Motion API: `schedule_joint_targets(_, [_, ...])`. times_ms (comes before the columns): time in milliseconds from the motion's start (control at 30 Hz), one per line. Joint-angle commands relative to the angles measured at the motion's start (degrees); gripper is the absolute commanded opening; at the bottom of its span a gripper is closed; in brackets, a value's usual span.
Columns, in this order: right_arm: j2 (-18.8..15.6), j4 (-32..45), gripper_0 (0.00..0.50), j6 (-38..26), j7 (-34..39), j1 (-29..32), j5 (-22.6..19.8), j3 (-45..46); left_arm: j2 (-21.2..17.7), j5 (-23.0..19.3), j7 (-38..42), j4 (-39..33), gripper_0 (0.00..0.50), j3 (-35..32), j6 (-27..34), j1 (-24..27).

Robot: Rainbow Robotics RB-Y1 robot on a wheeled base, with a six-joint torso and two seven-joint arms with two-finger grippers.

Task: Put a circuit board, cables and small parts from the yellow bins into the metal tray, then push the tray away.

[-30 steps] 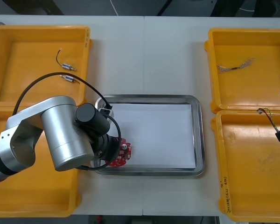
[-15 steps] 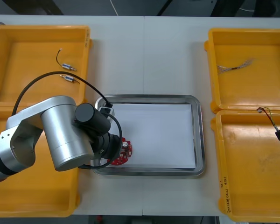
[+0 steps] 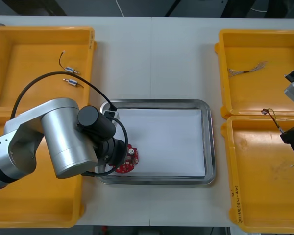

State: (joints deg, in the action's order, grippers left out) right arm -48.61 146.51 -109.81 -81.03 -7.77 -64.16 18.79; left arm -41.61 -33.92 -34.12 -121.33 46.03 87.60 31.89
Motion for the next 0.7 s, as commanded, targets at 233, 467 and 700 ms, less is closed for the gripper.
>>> schedule_joint_targets(233, [-1.92, 1.50, 0.000, -0.19, -2.02, -8.05, -0.26, -8.68, -1.28, -8.09, 2.66, -4.70, 0.500, -17.11, 9.17, 1.86])
schedule_joint_targets(467, [-1.40, 1.50, 0.000, -0.19, -2.11, -14.55, 1.41, -17.12, -3.22, -13.28, -0.86, -4.00, 0.500, -28.72, 15.50, 1.78])
schedule_joint_targets(700, [3.17, 1.24, 0.000, -0.19, -2.37, -20.79, 6.33, -26.97, -6.12, -16.27, -6.22, -0.22, 0.500, -36.36, 17.61, 1.78])
